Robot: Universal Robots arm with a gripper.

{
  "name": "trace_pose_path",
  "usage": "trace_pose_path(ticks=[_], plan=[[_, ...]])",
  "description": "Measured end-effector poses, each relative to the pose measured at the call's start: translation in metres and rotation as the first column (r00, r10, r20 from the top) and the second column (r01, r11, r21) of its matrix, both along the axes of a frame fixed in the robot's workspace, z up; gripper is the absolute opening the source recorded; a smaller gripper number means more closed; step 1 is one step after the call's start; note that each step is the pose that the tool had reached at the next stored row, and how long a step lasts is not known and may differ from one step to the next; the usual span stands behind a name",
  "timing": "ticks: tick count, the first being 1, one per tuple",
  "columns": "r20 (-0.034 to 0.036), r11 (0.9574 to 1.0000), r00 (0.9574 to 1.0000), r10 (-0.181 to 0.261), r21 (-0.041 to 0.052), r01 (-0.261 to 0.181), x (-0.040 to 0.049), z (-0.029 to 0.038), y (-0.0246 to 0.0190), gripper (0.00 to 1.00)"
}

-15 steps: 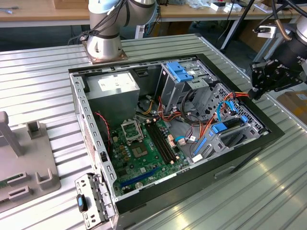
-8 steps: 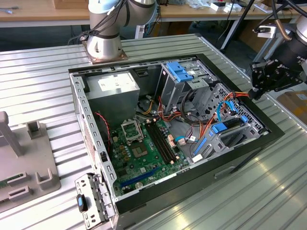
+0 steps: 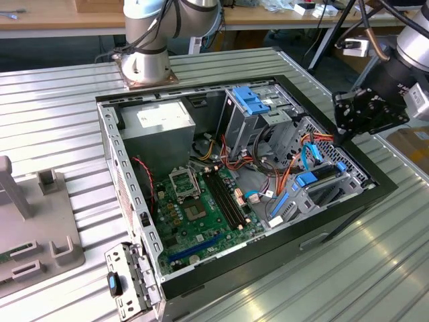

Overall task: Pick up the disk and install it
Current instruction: 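Insert the first disk wire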

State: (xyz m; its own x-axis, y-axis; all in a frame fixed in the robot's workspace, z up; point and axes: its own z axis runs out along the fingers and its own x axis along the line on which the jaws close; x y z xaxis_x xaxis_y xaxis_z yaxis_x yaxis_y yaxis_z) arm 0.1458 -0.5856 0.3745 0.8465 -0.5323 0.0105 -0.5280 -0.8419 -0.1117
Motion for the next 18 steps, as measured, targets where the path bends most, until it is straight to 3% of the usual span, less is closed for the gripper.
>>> trace_pose_path(ticks=[5, 8, 12, 15, 16, 17, 18], plan=[[0.0000, 1.0000, 1.0000, -0.004, -0.0048, 0.004, -0.0160, -0.0022, 0.0000, 0.17], [0.0000, 0.9999, 1.0000, -0.008, -0.0064, 0.008, -0.0165, -0.0025, 0.0000, 0.17], [0.0001, 0.9976, 0.9976, -0.069, -0.0083, 0.069, -0.0165, -0.0033, 0.0000, 0.17], [0.0002, 0.9887, 0.9887, -0.150, -0.0097, 0.150, -0.0165, -0.0042, 0.0000, 0.17], [0.0002, 0.9815, 0.9816, -0.191, -0.0097, 0.191, -0.0165, -0.0044, 0.0000, 0.17], [0.0002, 0.9717, 0.9718, -0.236, -0.0097, 0.236, -0.0165, -0.0046, 0.0000, 0.17], [0.0002, 0.9664, 0.9664, -0.257, -0.0097, 0.257, -0.0165, -0.0047, -0.0001, 0.17]])
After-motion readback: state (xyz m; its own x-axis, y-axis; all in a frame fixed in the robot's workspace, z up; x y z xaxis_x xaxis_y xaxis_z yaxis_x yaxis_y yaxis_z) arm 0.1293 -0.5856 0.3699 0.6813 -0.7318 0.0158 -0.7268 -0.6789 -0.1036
